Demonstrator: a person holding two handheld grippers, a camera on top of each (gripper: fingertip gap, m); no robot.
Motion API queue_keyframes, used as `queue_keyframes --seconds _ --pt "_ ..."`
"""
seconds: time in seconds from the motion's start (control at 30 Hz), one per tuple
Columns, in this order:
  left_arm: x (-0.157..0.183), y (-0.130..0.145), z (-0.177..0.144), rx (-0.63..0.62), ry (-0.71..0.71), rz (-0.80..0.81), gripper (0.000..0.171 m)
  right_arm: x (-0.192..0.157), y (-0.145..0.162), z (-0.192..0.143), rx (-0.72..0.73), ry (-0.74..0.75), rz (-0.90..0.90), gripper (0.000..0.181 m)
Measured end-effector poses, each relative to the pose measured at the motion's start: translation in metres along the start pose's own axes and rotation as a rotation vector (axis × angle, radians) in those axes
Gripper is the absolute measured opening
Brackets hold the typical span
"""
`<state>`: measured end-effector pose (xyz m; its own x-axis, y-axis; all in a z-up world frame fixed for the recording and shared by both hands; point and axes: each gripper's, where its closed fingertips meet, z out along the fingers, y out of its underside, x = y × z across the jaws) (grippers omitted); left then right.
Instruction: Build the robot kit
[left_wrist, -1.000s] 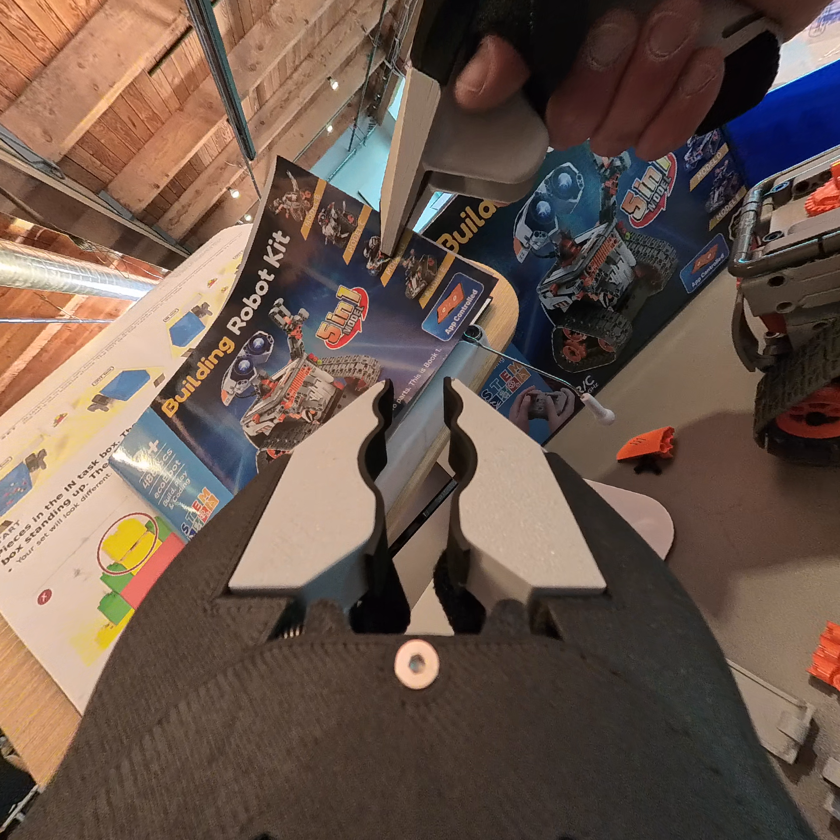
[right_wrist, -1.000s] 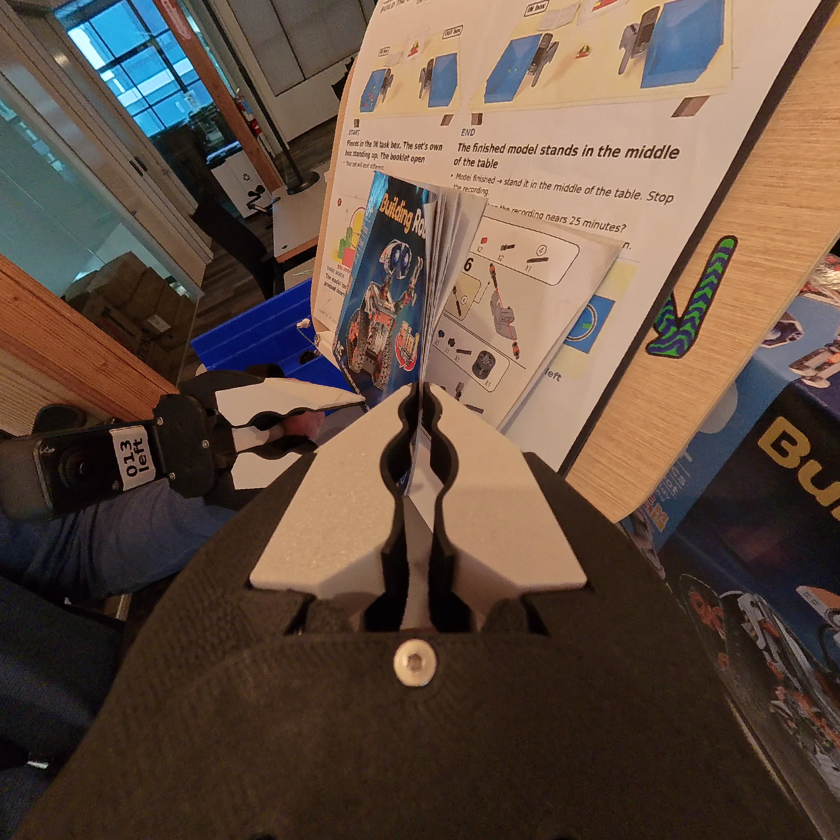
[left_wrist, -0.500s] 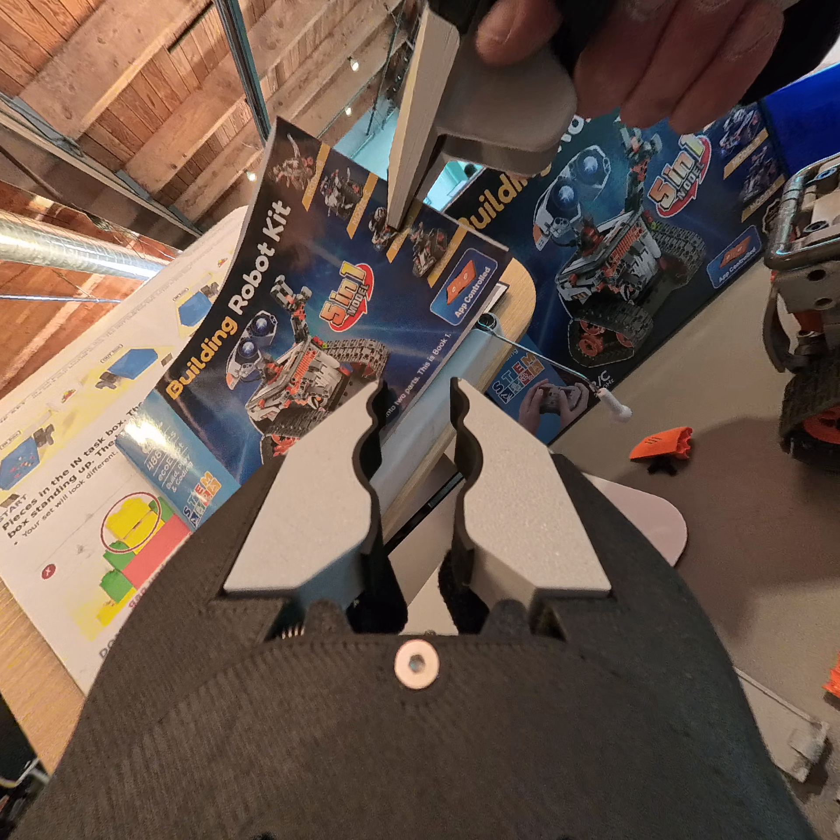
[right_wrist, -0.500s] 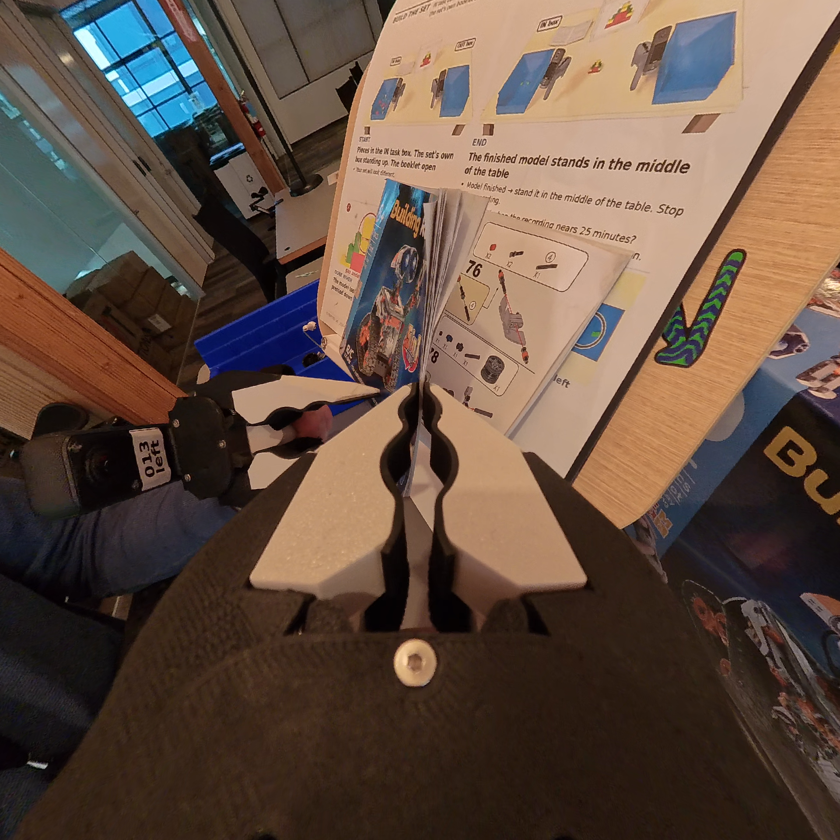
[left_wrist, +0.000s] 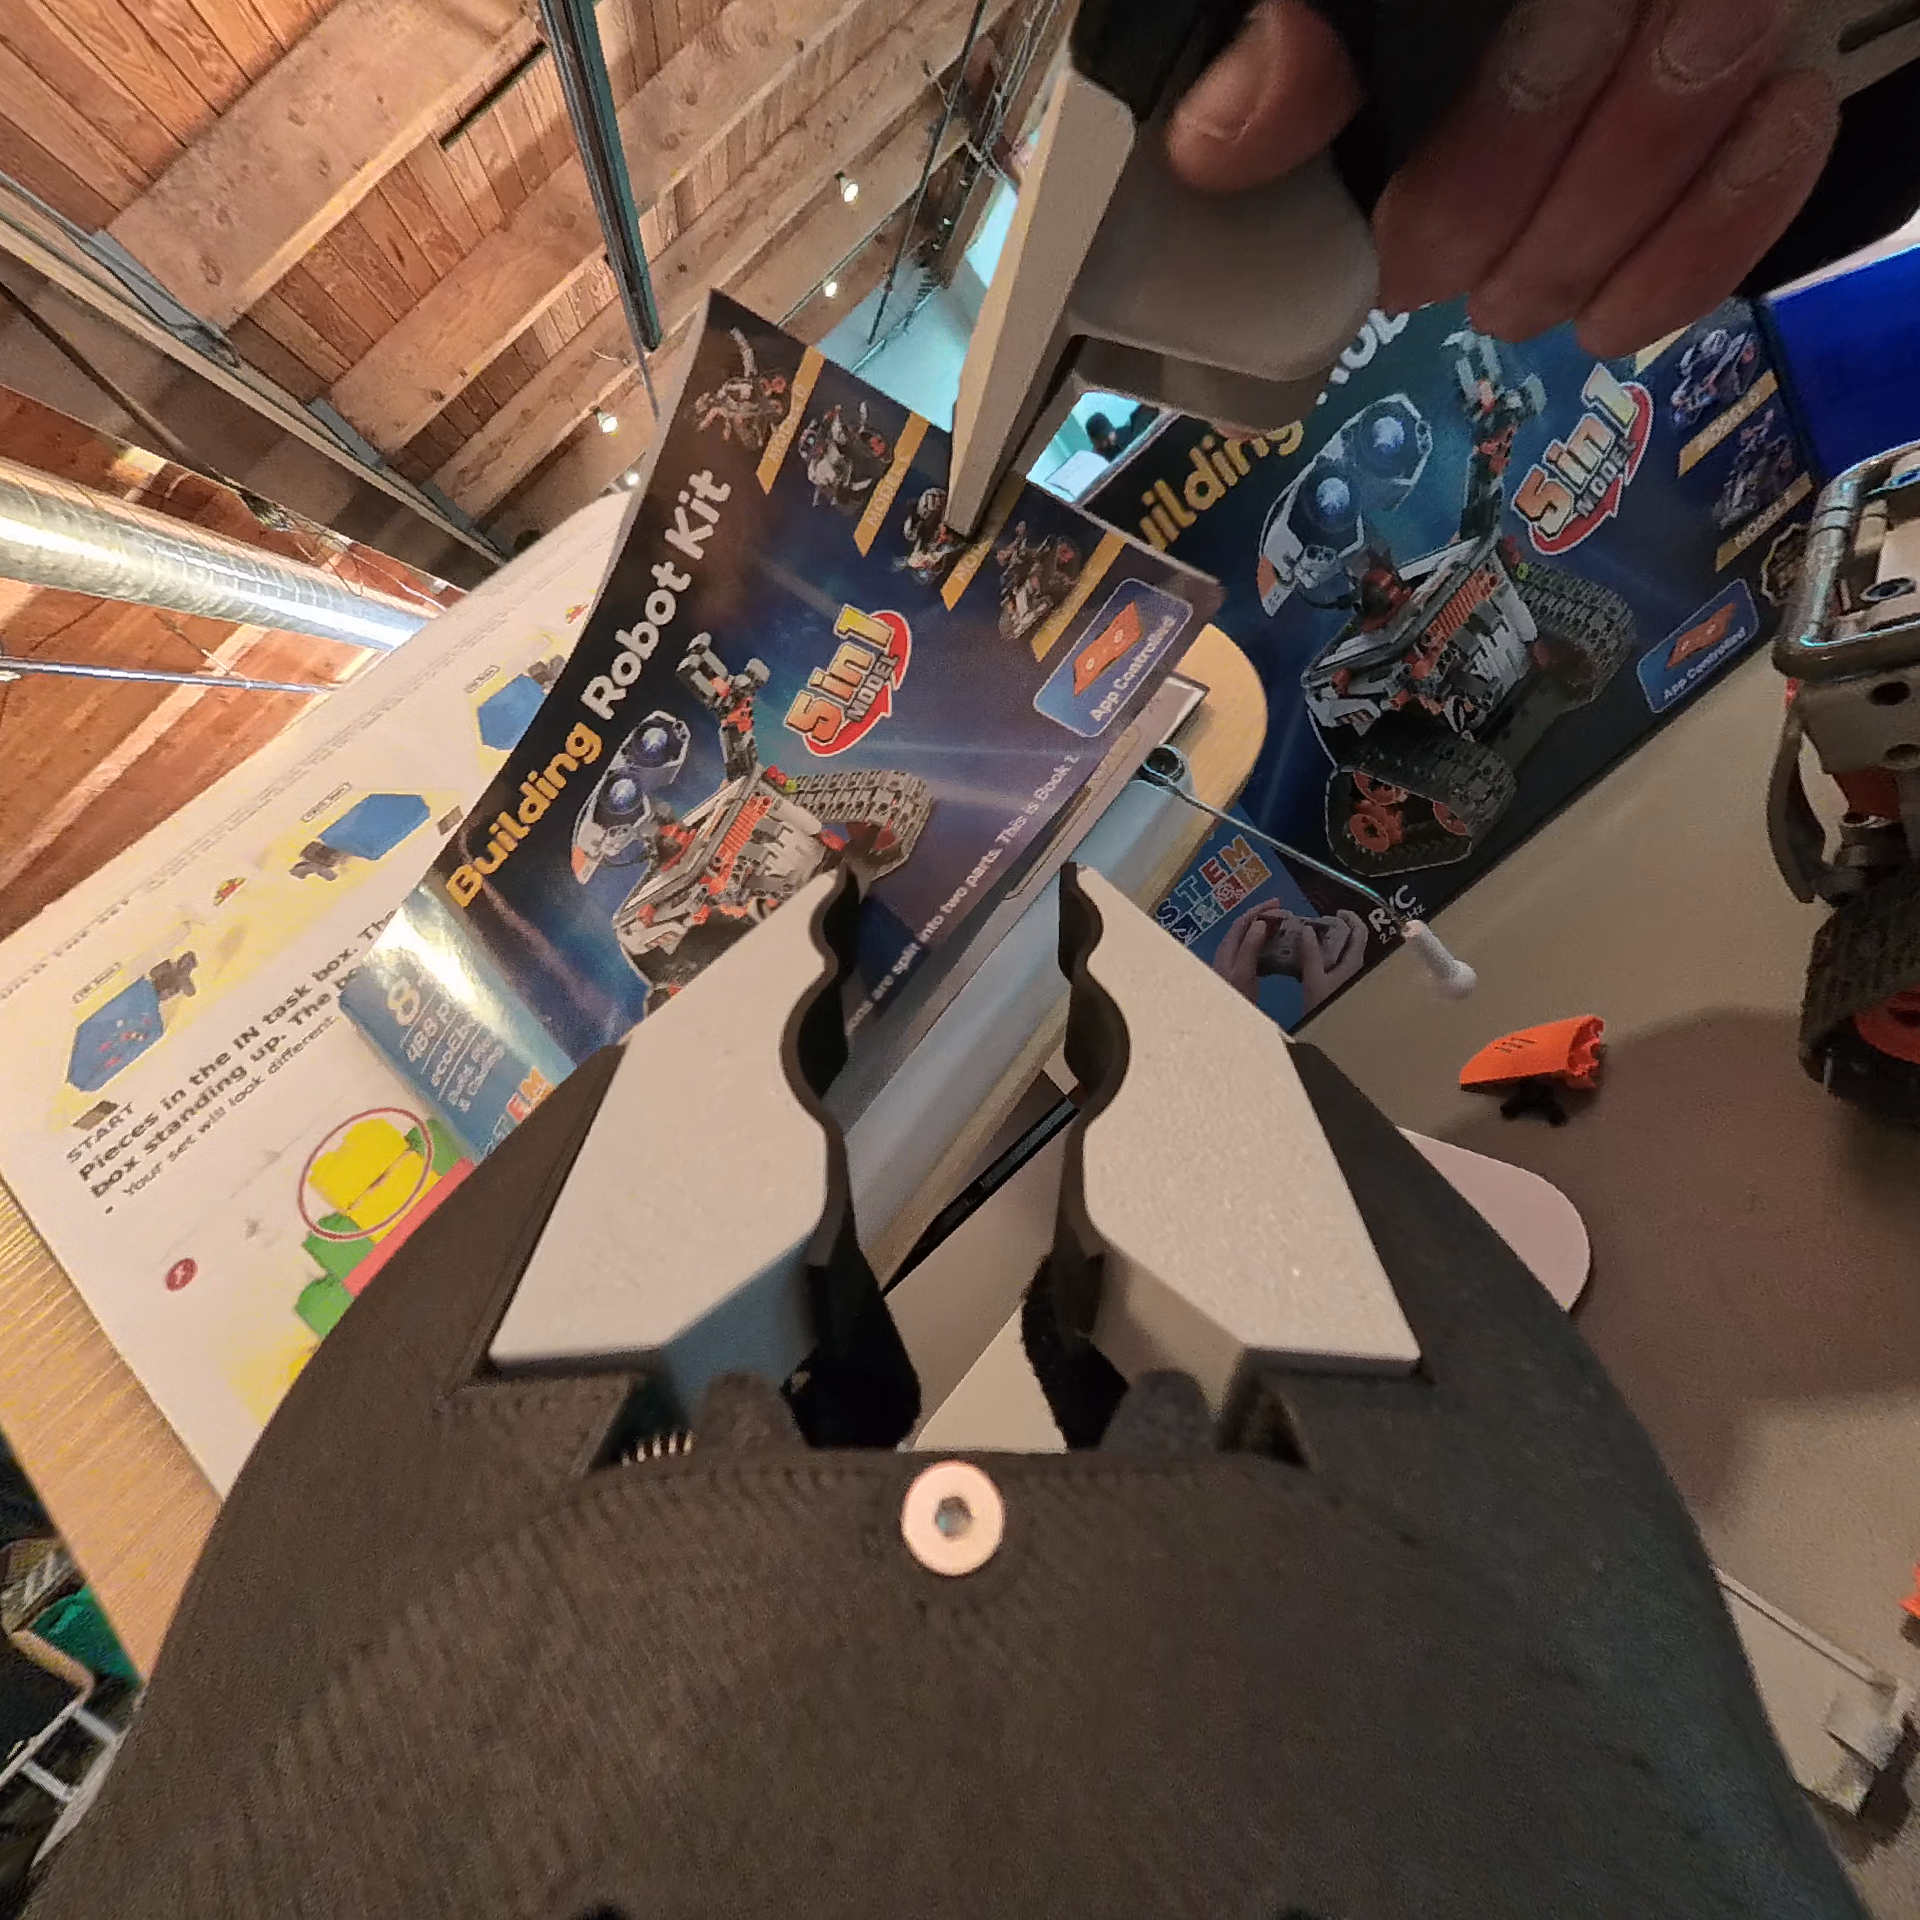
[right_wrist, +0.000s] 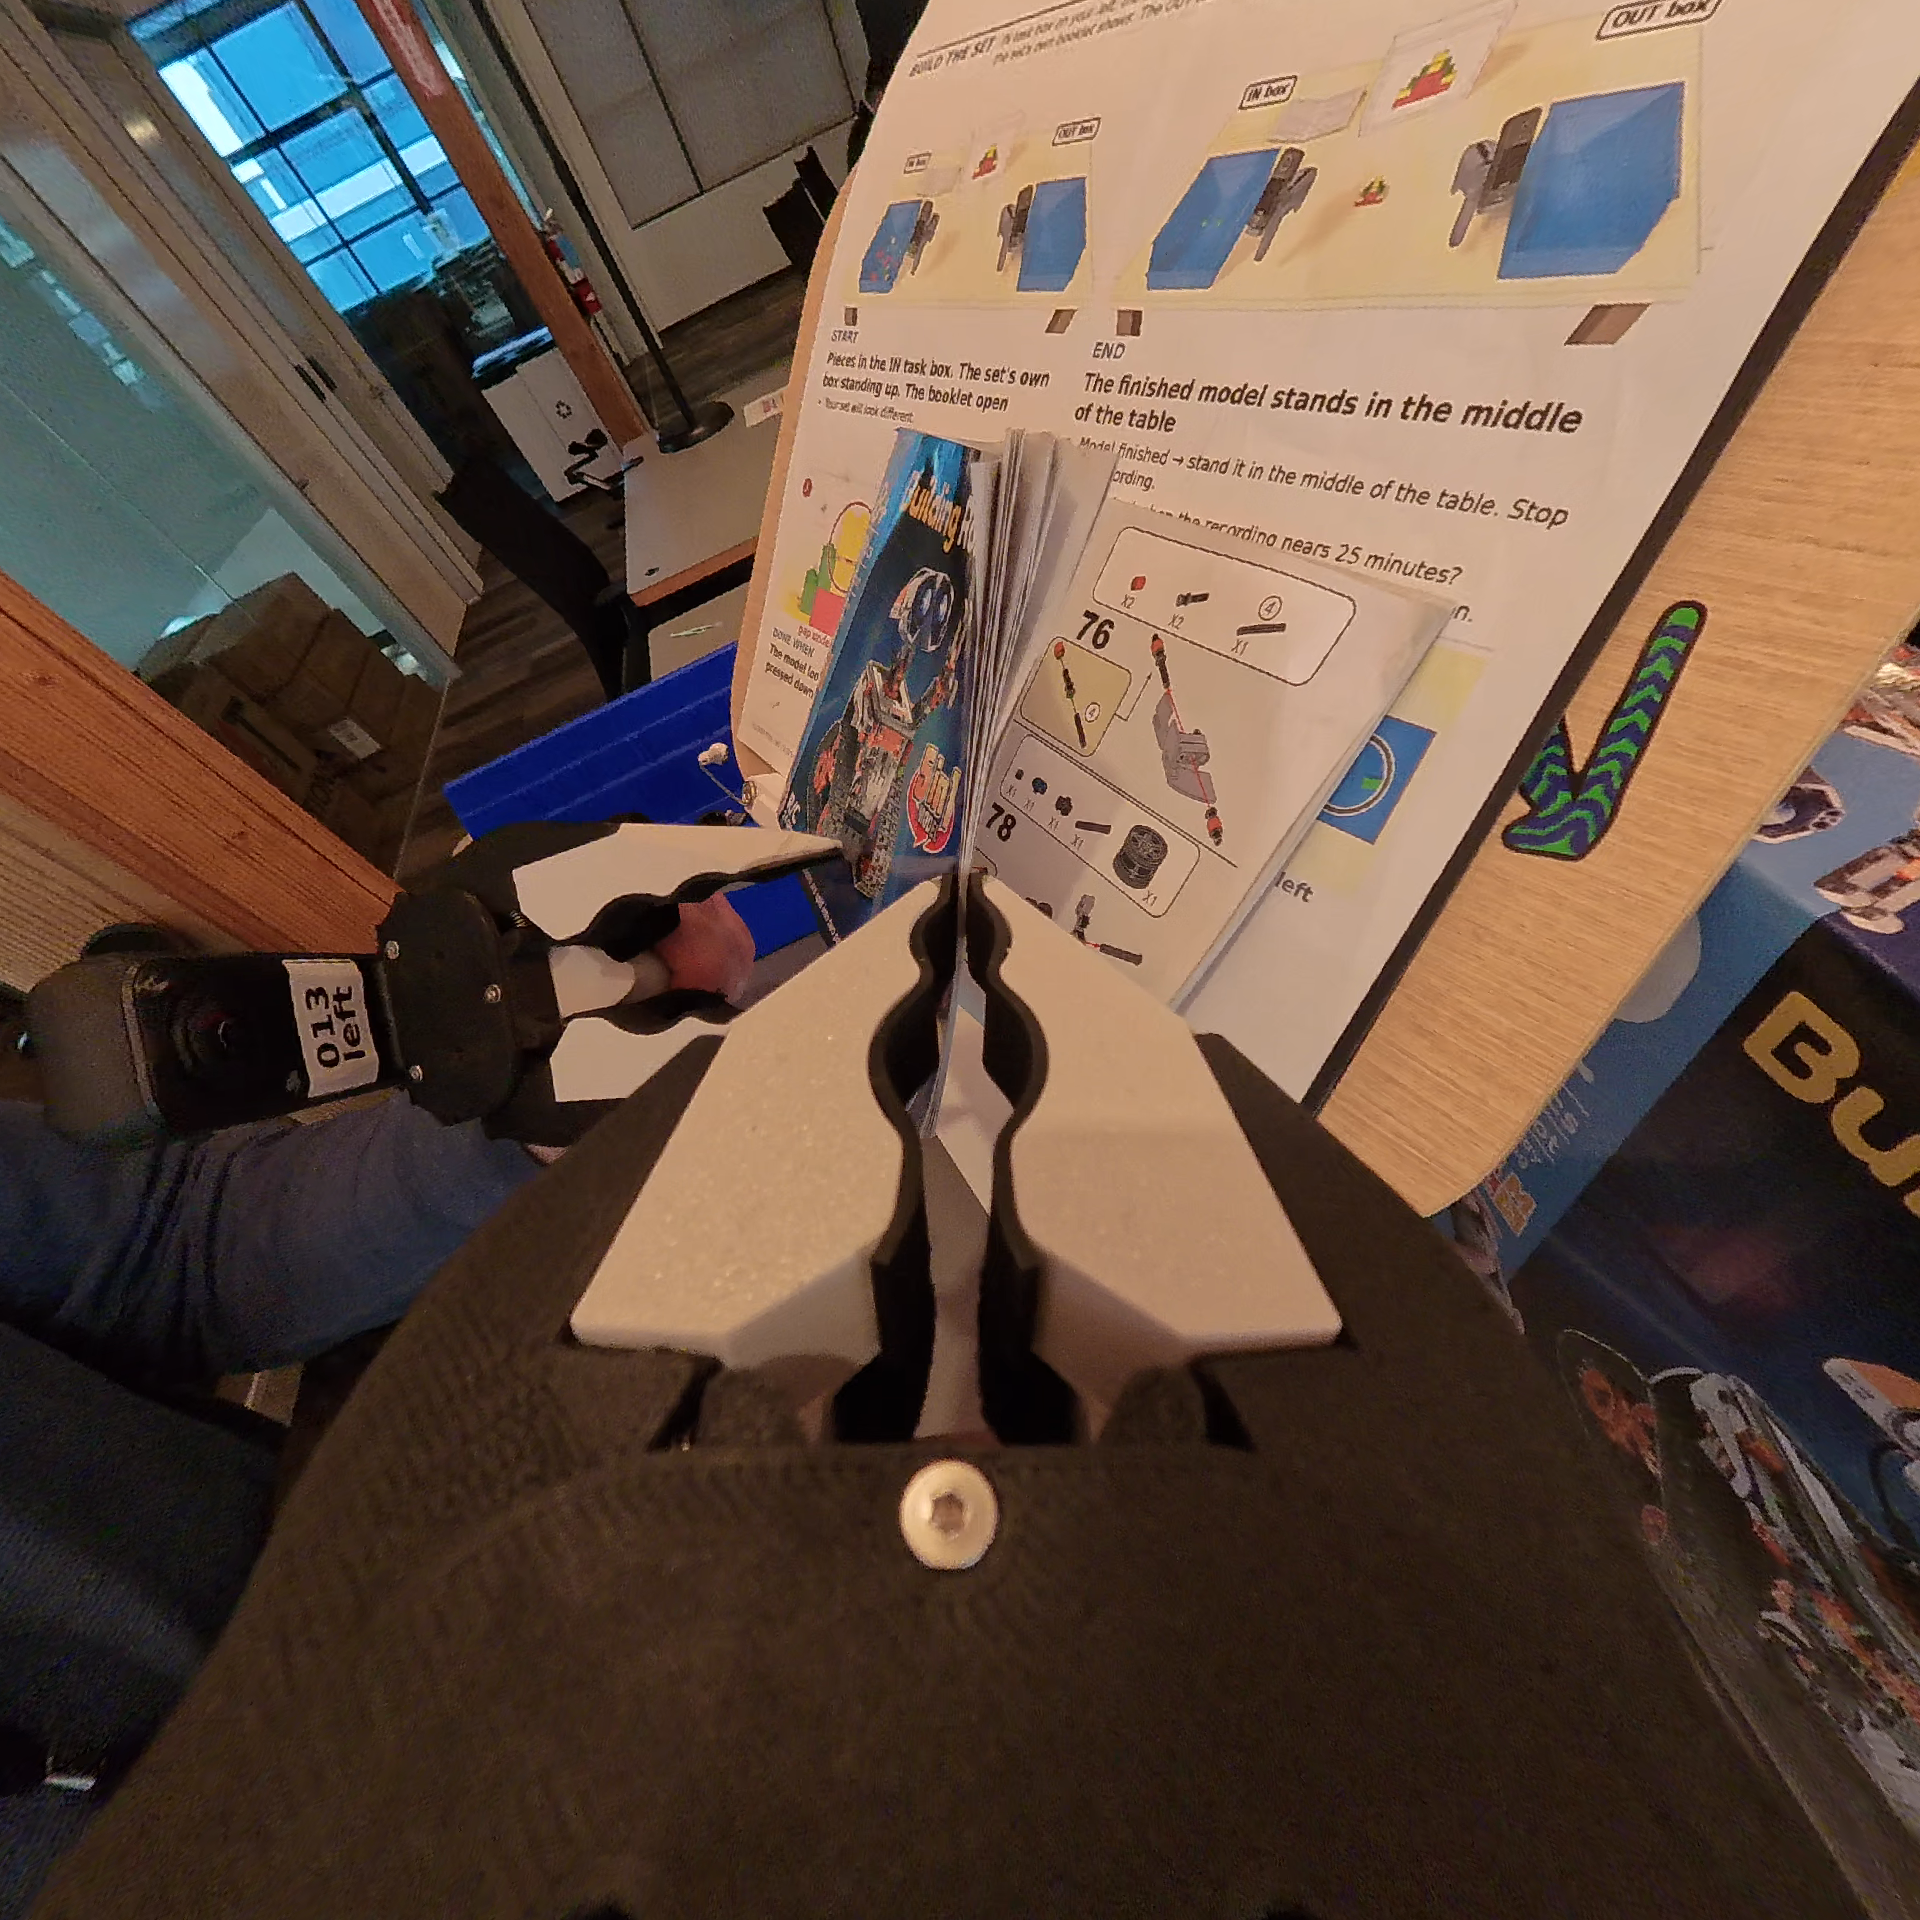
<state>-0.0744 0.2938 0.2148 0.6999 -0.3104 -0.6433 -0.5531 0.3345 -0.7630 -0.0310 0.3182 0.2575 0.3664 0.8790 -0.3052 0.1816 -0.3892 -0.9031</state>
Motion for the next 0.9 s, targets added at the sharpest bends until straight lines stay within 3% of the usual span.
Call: queue_keyframes --seconds 0.53,0.9 --pt "-0.002 0.007 0.003 -0.027 -0.032 0.007 0.05 -0.013 -0.008 -0.002 -0.013 0.014 -0.022 0.0" --pt "0.0 0.006 0.005 -0.029 -0.045 0.021 0.046 -0.02 -0.011 -0.002 -0.012 0.014 -0.029 0.0"
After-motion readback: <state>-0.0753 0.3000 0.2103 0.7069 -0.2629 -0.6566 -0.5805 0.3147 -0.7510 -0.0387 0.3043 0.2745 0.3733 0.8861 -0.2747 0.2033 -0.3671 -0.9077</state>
